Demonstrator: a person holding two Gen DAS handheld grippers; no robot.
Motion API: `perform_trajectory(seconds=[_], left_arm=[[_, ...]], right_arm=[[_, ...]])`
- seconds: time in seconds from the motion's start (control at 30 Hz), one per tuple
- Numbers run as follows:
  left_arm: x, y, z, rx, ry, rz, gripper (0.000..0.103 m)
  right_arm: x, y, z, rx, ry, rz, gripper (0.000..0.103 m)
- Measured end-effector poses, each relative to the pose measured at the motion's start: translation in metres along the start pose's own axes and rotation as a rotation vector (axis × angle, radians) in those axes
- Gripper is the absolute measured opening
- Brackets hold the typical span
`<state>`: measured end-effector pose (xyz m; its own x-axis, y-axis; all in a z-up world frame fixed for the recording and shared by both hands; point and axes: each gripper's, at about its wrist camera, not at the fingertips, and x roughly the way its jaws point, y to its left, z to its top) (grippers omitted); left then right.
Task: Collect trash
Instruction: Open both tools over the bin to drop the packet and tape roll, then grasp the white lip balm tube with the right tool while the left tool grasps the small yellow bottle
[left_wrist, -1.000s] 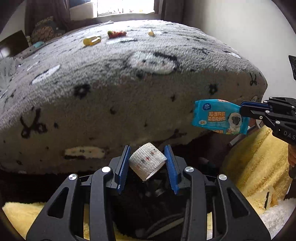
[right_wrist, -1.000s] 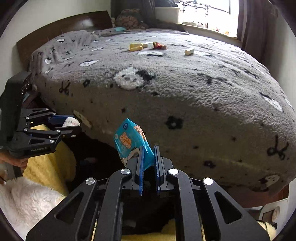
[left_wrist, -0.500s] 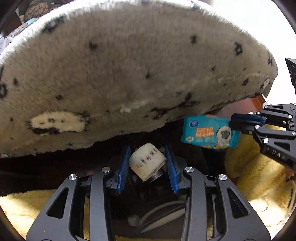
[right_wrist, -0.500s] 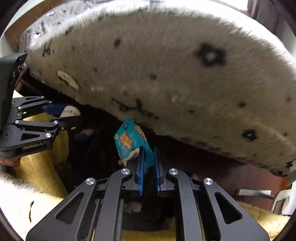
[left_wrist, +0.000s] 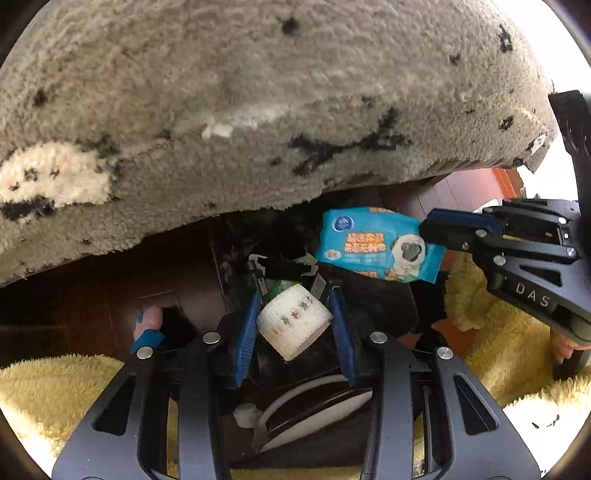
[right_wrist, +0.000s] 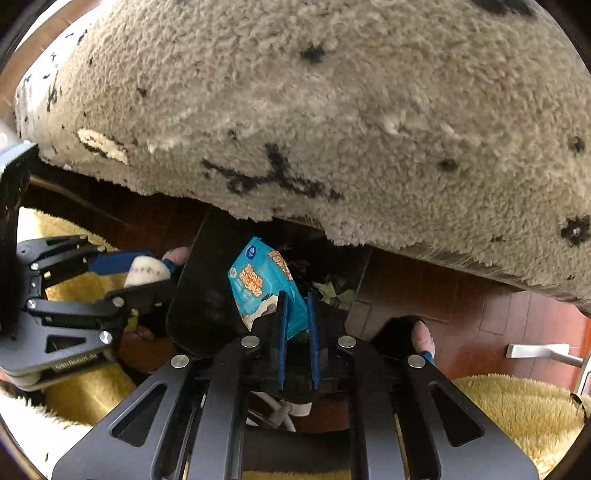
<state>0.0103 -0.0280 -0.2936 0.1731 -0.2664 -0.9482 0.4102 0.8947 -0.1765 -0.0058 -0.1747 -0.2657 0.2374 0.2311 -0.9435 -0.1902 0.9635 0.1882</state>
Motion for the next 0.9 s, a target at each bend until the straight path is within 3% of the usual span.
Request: perform_trajectory(seconds=[0.3,0.37,0.53,0.6,0.63,0.67,0.73,0.83,0.9], left_arm=[[0.012,-0.007,-0.009,0.019,0.040,-0.006,0.038],[0.011,-0.006,-0.009,0.018,0.039,-0.005,0.043],[0.003,-0.006,-0.008,0.028,0.015,0.027,0.077],[-0.001,-0.007,-0.008,0.030,-0.001,0.034,0.084],[-0.002,-0.008,-0.008,0.029,-0.006,0.037,0.087],[-0.005,-0.008,-0.007,0.027,-0.011,0.039,0.088],[-0.009,-0.007,-0.007,0.019,-0.019,0.039,0.092],[-0.022,-0.004,-0.002,0.009,-0.039,0.042,0.095],[-0.034,-0.003,0.002,0.013,-0.066,0.053,0.095]], right_arm=[[0.010,0.010,0.008,-0.005,0.002,0.006,0.014],[0.010,0.007,0.008,0.003,-0.006,0.011,0.014],[0.006,-0.002,0.011,0.032,-0.016,0.016,0.015],[0.004,-0.004,0.012,0.044,-0.029,0.003,0.035],[0.001,-0.005,0.012,0.051,-0.042,-0.004,0.058],[-0.002,-0.006,0.012,0.058,-0.059,-0.012,0.068],[-0.011,-0.008,0.014,0.061,-0.086,-0.027,0.072],[-0.026,-0.012,0.019,0.064,-0.136,-0.077,0.088],[-0.037,-0.015,0.023,0.064,-0.165,-0.102,0.090]])
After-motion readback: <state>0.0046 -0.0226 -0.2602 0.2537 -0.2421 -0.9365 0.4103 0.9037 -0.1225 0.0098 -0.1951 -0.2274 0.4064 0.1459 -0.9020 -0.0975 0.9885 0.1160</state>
